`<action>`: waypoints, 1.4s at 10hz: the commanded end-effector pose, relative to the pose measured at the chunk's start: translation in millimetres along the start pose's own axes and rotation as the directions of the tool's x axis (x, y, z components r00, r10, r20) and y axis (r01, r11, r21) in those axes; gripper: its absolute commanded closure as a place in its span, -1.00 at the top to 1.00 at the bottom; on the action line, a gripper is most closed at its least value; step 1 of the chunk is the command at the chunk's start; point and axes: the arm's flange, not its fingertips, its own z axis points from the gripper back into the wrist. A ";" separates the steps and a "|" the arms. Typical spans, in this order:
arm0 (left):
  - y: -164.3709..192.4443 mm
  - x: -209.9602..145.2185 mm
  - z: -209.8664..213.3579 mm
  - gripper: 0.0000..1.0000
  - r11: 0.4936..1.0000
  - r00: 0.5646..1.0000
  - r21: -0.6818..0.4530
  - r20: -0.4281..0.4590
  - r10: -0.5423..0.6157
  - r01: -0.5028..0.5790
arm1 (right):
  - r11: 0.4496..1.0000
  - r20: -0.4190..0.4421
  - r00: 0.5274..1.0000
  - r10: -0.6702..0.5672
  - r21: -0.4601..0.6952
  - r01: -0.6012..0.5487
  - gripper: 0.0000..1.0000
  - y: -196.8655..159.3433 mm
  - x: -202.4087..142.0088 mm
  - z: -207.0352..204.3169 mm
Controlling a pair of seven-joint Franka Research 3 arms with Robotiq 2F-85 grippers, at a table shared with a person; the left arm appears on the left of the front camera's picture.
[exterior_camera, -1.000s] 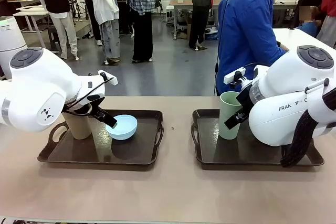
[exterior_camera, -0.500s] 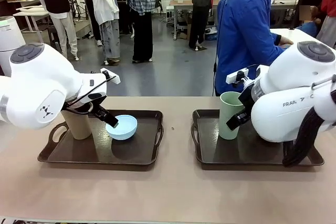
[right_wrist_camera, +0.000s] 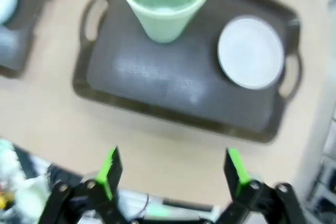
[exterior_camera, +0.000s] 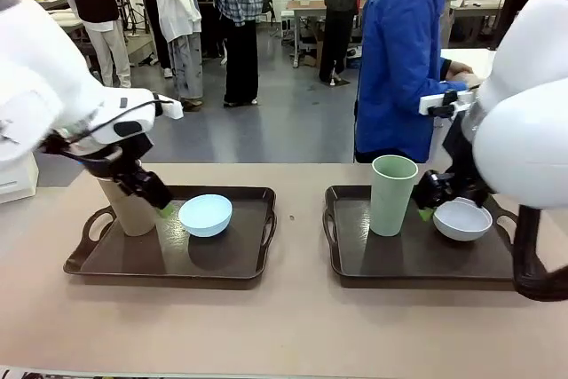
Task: Set up a tray with a mat and arrange the tableware.
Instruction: Pick up the Picnic Bowl and Reusable plastic cup from the Handle tray in front of the human's position and hold them in the air.
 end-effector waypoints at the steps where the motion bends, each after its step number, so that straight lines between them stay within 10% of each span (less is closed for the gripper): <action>1: 3.9 -37.5 18.8 1.00 0.986 0.996 -0.137 -0.019 0.088 -0.090 | 0.995 0.001 0.997 -0.076 0.061 0.076 1.00 -27.4 -67.4 -5.3; 3: 49.6 -30.6 27.6 1.00 0.901 0.985 -0.403 -0.010 0.174 -0.164 | 0.937 0.020 0.986 -0.165 0.316 0.150 1.00 -73.5 -67.1 -13.0; 8: 140.1 -106.7 76.4 1.00 0.675 0.913 -0.701 0.087 0.399 -0.228 | 0.566 0.094 0.907 -0.411 0.806 0.173 1.00 -176.4 -125.5 -7.4; 14: 233.8 -146.0 27.1 1.00 0.437 0.772 -0.789 -0.072 0.632 -0.431 | 0.400 -0.076 0.873 -0.481 0.867 0.296 1.00 -242.9 -147.4 -58.9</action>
